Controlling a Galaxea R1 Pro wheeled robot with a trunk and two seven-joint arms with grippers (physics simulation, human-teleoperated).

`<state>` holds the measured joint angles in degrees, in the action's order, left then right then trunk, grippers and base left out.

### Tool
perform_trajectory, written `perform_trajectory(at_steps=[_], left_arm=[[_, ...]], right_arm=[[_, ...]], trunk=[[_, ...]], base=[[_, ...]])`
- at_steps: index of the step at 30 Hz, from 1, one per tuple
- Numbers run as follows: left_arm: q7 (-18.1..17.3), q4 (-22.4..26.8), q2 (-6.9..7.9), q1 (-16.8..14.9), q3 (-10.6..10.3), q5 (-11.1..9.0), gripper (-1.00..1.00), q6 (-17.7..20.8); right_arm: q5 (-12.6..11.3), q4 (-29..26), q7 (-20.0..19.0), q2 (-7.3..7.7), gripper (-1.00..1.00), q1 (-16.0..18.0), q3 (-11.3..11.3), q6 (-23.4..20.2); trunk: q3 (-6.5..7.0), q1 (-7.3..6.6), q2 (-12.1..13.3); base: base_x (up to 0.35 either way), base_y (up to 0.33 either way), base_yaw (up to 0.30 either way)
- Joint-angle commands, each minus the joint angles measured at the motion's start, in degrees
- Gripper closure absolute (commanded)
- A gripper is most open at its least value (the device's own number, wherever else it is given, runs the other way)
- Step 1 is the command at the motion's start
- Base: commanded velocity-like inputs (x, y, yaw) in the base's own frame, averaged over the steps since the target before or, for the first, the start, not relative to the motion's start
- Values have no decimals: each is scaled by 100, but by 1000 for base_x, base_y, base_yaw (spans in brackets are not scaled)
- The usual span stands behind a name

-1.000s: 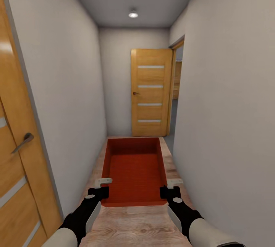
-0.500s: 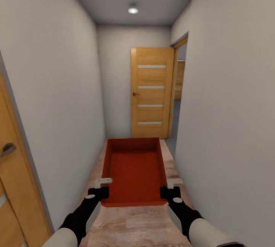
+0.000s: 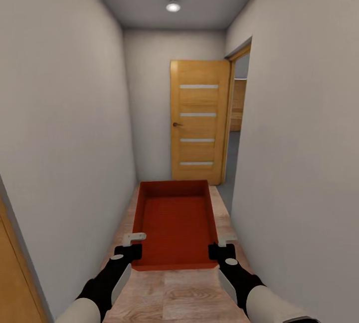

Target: Move the two storage containers from the living room to the garage. In the garage, place one container on the floor and stack the other container on top of it (either order is fine).

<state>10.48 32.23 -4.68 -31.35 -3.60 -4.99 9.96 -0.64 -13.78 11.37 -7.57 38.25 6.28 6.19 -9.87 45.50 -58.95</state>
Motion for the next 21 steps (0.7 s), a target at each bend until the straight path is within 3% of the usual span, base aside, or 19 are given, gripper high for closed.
perform_trajectory(at_steps=[1, 21], left_arm=[[182, 28, 11, -3, 9, 77, 100, -172], [180, 28, 25, -3, 9, 77, 100, -178]], right_arm=[[-51, 16, 515, 19, 100, 7, -347, 22], [-59, 16, 508, 14, 100, 7, -346, 50]], trunk=[[-8, 4, -6], [-8, 4, -6]], base=[[332, 0, 0], [332, 0, 12]])
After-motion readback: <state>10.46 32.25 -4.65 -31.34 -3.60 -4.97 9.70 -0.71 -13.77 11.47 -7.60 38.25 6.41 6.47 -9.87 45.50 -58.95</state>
